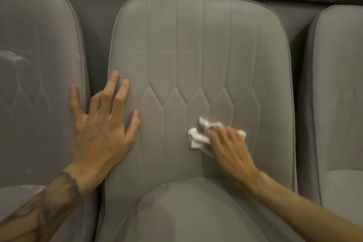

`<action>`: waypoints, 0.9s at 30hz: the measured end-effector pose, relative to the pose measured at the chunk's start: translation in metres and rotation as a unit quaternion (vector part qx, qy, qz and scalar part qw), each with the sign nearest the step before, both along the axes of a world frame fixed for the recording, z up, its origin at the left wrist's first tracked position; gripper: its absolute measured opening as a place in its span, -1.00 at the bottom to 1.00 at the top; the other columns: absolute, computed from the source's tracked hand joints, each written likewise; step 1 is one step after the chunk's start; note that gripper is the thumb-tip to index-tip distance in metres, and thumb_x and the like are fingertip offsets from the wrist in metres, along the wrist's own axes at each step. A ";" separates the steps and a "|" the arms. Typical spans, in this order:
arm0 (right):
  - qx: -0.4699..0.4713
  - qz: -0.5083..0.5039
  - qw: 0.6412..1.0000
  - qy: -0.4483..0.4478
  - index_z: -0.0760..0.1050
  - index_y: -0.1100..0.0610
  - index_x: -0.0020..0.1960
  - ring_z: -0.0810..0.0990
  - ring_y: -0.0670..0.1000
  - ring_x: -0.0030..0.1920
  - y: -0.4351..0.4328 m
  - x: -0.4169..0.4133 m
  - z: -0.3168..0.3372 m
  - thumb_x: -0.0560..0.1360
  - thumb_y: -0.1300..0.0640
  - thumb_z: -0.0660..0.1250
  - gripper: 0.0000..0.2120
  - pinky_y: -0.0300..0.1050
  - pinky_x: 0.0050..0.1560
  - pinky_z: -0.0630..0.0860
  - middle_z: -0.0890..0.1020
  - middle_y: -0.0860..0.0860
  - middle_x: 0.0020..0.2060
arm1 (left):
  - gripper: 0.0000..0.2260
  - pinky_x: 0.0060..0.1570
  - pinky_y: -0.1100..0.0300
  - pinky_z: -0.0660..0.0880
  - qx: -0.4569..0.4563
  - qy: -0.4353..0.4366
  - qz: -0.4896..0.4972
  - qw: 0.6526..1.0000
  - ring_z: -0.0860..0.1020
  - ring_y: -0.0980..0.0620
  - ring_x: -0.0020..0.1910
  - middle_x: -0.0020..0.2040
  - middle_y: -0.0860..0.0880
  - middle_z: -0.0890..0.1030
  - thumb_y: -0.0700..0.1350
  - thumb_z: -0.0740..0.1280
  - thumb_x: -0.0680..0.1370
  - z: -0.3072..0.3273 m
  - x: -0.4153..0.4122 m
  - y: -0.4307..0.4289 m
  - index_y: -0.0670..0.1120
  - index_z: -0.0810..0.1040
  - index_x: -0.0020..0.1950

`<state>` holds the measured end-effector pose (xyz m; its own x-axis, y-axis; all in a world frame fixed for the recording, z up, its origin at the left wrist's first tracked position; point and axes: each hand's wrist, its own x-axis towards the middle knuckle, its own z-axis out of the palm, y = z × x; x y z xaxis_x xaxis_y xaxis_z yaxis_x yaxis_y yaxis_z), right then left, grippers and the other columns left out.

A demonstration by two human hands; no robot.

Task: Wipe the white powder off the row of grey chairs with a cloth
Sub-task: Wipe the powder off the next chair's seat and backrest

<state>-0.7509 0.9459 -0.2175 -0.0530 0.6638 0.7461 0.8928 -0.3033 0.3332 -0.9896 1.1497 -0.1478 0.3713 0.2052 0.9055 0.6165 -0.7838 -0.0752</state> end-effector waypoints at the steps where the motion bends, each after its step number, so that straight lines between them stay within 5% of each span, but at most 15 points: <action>1: -0.043 0.020 0.999 -0.014 0.44 0.14 0.23 0.47 0.12 -0.10 -0.003 -0.004 -0.016 0.62 0.09 0.14 -0.75 -0.01 -0.03 0.40 0.53 0.08 -0.02 | -0.40 0.55 -0.41 -0.05 -0.002 0.001 -0.001 1.000 0.45 -0.21 0.42 0.67 -0.11 0.20 0.08 0.22 0.64 0.001 0.000 -0.001 -0.11 0.25 0.64; 5: -0.155 0.056 0.982 -0.094 0.49 0.13 0.16 0.53 0.10 -0.14 -0.011 -0.001 -0.017 0.60 0.10 0.11 -0.75 -0.03 -0.07 0.51 0.55 0.05 -0.05 | -0.39 0.55 -0.41 -0.03 -0.007 0.014 -0.002 1.000 0.46 -0.21 0.40 0.67 -0.12 0.19 0.08 0.23 0.63 -0.001 -0.005 -0.003 -0.12 0.25 0.64; 11: 0.037 -0.018 0.999 -0.002 0.49 0.17 0.21 0.48 0.16 -0.09 0.005 0.008 0.026 0.57 0.17 0.28 -0.78 0.01 -0.01 0.38 0.53 0.12 0.03 | -0.39 0.55 -0.40 0.03 0.006 0.041 -0.003 0.999 0.49 -0.25 0.38 0.67 -0.16 0.19 0.06 0.24 0.63 -0.023 -0.016 -0.008 -0.16 0.27 0.64; 17: -0.219 0.065 0.964 -0.137 0.49 0.12 0.20 0.54 0.10 -0.02 -0.013 0.003 -0.022 0.60 0.17 0.12 -0.75 -0.03 0.03 0.47 0.54 0.04 0.03 | -0.41 0.54 -0.41 0.07 0.021 0.053 0.004 0.998 0.51 -0.26 0.38 0.66 -0.19 0.21 0.05 0.24 0.63 -0.034 -0.022 -0.010 -0.18 0.30 0.62; 19: -0.210 0.068 0.963 -0.156 0.49 0.14 0.25 0.54 0.11 0.01 -0.010 0.010 0.001 0.60 0.15 0.12 -0.71 -0.03 0.02 0.50 0.55 0.05 0.06 | -0.41 0.54 -0.41 0.07 0.023 0.050 0.006 0.998 0.51 -0.26 0.38 0.66 -0.19 0.20 0.05 0.24 0.64 -0.035 -0.021 -0.010 -0.18 0.30 0.62; 23: -0.047 0.025 0.998 -0.039 0.50 0.15 0.22 0.48 0.11 -0.05 -0.001 0.007 0.024 0.62 0.12 0.16 -0.75 -0.03 0.04 0.39 0.54 0.08 0.05 | -0.41 0.54 -0.41 0.06 0.020 0.049 0.002 0.999 0.51 -0.26 0.39 0.67 -0.18 0.20 0.06 0.22 0.64 -0.036 -0.021 -0.009 -0.18 0.30 0.62; 27: -0.169 0.056 0.982 -0.071 0.50 0.09 0.15 0.52 0.10 -0.08 -0.007 -0.004 -0.028 0.61 0.12 0.16 -0.80 -0.05 0.00 0.37 0.52 0.03 -0.01 | -0.41 0.54 -0.41 0.06 0.018 0.048 0.004 0.999 0.52 -0.27 0.38 0.66 -0.19 0.21 0.06 0.22 0.63 -0.035 -0.021 -0.010 -0.18 0.30 0.62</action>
